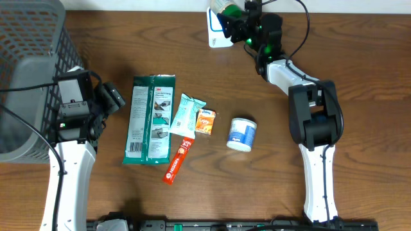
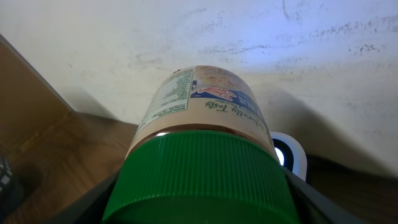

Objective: Scan the item barcode
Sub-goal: 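Carry the jar to the white scanner and hold it there, then move the jar right and set it down at the table's right edge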

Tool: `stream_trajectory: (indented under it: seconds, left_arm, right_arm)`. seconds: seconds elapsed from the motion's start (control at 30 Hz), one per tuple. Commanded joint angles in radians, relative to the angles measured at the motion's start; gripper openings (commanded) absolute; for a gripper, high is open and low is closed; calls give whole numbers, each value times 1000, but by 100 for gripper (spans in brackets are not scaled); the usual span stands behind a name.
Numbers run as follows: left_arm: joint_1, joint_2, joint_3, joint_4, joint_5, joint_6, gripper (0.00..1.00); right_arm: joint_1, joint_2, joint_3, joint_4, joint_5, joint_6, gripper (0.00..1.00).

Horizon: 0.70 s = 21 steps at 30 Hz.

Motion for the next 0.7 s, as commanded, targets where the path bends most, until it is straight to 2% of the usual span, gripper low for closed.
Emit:
stream_trajectory:
  seconds: [0.0,0.13,0.3,0.43,0.57,0.67]
  left_arm:
    - [3,-10,26,-1,-12,-6,88]
    - [3,-10,26,-1,-12,-6,88]
    - [3,-10,26,-1,-12,-6,88]
    - [3,-10,26,-1,-12,-6,88]
    - [3,-10,26,-1,-12,-6,88]
    - [3,-10,26,-1,-12,-6,88]
  right_arm:
    - [5,7,18,10,1,-11,1]
    - [6,7,18,60,-31,-5,1]
    - [-26,-17,18,155,-185,148,1]
    - [-74,-70,18,121,-333,301,1]
    - [-121,-158,18,-73,-427,298,1]
    - [-147,-265,18,-397,-361,112,1]
